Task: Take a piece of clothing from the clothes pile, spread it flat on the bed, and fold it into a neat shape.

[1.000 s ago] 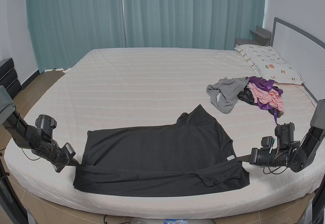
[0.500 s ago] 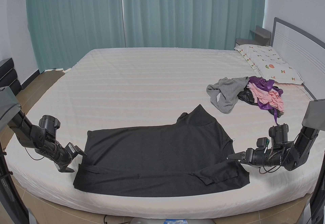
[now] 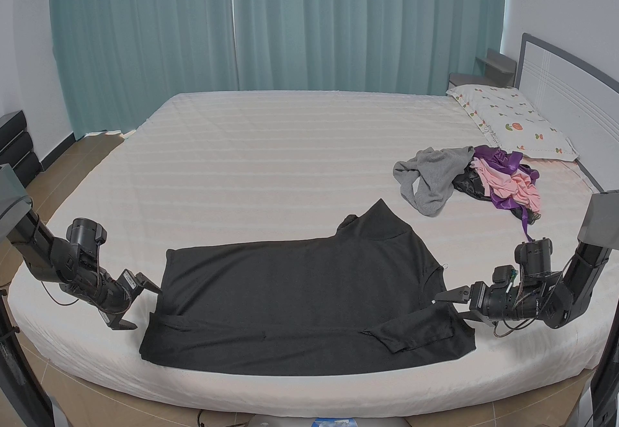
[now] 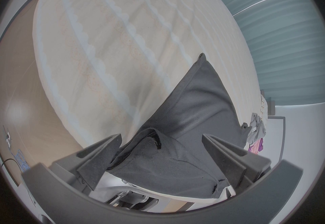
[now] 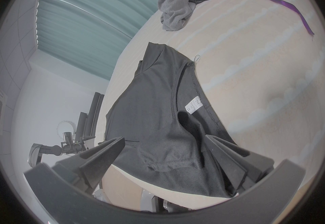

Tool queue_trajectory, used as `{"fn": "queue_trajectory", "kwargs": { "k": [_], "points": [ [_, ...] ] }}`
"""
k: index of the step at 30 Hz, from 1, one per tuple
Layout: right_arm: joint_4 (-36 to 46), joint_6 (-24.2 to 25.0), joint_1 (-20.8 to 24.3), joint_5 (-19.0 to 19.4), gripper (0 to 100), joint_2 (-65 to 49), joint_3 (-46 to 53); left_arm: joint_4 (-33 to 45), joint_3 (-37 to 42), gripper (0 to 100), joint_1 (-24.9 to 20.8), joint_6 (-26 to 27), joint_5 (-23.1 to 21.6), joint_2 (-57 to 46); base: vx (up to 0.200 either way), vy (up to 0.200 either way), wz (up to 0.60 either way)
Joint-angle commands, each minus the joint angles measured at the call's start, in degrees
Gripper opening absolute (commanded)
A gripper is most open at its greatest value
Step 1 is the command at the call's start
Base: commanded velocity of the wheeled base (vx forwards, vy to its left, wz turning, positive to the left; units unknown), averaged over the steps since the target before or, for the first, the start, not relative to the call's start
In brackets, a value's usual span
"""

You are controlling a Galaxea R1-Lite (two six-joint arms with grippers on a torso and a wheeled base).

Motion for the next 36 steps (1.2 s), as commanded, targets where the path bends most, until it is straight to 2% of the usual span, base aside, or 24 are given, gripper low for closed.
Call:
{"fn": "queue_trajectory", "kwargs": {
  "k": [1, 17, 23, 30, 36],
  "points": [
    [0.0, 0.0, 0.2, 0.0, 100, -0.4, 0.4, 0.0, 0.4, 100, 1.1, 0.0, -0.5, -1.5, 0.200, 0.000, 0.00],
    [0.0, 0.0, 0.3, 0.0, 100, -0.7, 0.9, 0.1, 1.4, 100, 1.1, -0.1, -0.8, -2.7, 0.013, 0.000, 0.00],
    [0.0, 0.0, 0.3, 0.0, 100, -0.7, 0.9, 0.2, 1.5, 100, 1.7, -0.1, -3.0, -2.9, 0.000, 0.000, 0.00],
    [0.0, 0.0, 0.7, 0.0, 100, -0.7, 0.8, 0.5, 1.8, 100, 3.0, 0.1, -4.1, -4.2, 0.000, 0.200, 0.00],
    [0.0, 0.0, 0.7, 0.0, 100, -0.8, 0.6, -0.1, 1.0, 100, 2.5, 0.1, -4.0, -4.1, 0.000, 0.000, 0.00]
  ]
}}
